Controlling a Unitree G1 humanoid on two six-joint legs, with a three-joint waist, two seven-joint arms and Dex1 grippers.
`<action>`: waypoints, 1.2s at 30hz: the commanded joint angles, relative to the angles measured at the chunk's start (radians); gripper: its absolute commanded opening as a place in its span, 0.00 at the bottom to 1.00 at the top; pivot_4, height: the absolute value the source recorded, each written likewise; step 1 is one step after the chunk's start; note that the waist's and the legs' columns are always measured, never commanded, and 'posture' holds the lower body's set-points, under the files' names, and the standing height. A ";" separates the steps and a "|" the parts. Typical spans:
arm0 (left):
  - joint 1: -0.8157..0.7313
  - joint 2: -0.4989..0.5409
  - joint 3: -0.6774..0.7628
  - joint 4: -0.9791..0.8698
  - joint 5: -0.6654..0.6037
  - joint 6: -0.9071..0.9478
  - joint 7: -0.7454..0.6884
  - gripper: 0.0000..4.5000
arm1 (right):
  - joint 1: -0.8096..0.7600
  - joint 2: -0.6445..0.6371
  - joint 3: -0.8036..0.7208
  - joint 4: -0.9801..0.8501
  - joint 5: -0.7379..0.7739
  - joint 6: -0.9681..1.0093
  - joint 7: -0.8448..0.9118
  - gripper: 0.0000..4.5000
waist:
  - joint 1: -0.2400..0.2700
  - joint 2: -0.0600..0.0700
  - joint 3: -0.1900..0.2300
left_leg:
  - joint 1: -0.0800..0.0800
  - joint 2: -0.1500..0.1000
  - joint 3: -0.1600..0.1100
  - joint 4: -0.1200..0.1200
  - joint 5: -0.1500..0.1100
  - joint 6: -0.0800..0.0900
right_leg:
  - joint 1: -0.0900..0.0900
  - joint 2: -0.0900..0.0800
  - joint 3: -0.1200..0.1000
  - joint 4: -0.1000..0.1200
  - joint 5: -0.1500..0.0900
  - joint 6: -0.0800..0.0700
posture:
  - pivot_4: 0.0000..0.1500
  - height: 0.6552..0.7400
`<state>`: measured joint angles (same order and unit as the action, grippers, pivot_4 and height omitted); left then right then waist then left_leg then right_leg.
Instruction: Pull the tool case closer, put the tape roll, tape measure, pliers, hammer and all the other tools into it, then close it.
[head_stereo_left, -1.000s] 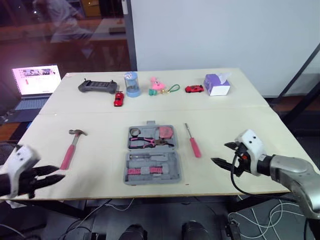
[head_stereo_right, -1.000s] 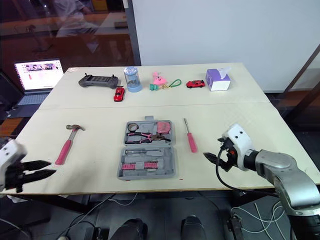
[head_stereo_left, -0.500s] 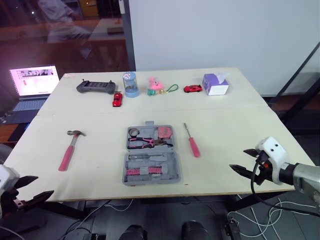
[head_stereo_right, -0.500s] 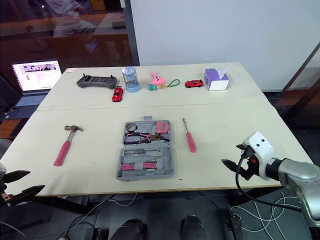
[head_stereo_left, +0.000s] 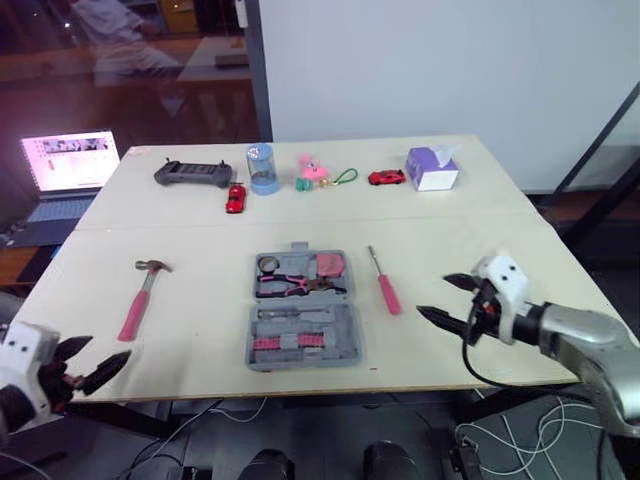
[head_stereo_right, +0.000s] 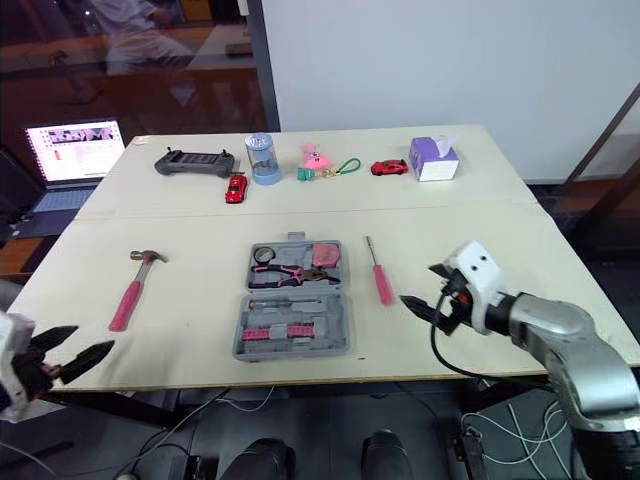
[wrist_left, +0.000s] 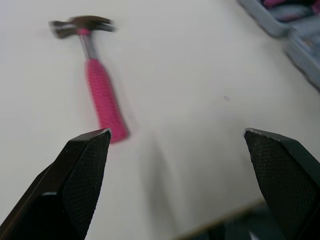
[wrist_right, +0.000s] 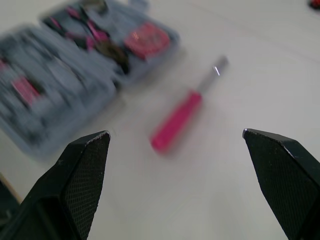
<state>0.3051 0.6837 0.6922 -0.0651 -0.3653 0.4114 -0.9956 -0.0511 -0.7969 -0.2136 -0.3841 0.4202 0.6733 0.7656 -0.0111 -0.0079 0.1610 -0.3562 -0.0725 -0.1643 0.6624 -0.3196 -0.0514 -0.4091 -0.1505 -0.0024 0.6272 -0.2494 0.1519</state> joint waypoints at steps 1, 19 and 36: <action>-0.255 -0.088 -0.043 0.036 0.066 0.156 0.414 0.99 | -0.183 0.101 0.131 -0.093 0.070 0.069 -0.037 1.00 | 0.005 0.000 0.000 | 0.000 0.000 0.000 0.000 0.000 0.000 | 0.000 0.000 0.000 0.000 0.000 0.000 | 1.00 1.00; -0.943 0.010 -0.413 0.949 0.279 0.008 0.455 0.99 | -0.456 0.212 0.408 -0.057 0.052 0.061 0.050 1.00 | 0.004 -0.002 0.000 | -0.002 -0.002 -0.003 0.000 0.005 -0.009 | -0.002 0.000 -0.001 0.002 0.000 0.000 | 1.00 1.00; -1.135 0.042 -0.433 1.339 0.300 -0.071 0.506 0.99 | -0.436 0.203 0.388 -0.074 0.051 0.087 0.004 1.00 | -0.010 -0.002 0.000 | -0.002 -0.002 -0.002 0.000 0.005 -0.010 | -0.004 0.000 -0.001 0.003 0.000 0.000 | 1.00 1.00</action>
<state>-0.8192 0.7022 0.2374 1.2405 -0.0558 0.3845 -0.5151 -0.4908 -0.5883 0.2057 -0.4252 0.4715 0.7594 0.7808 -0.0209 -0.0104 0.1612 -0.3581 -0.0748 -0.1667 0.6624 -0.3143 -0.0609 -0.4129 -0.1503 -0.0032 0.6302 -0.2490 0.1524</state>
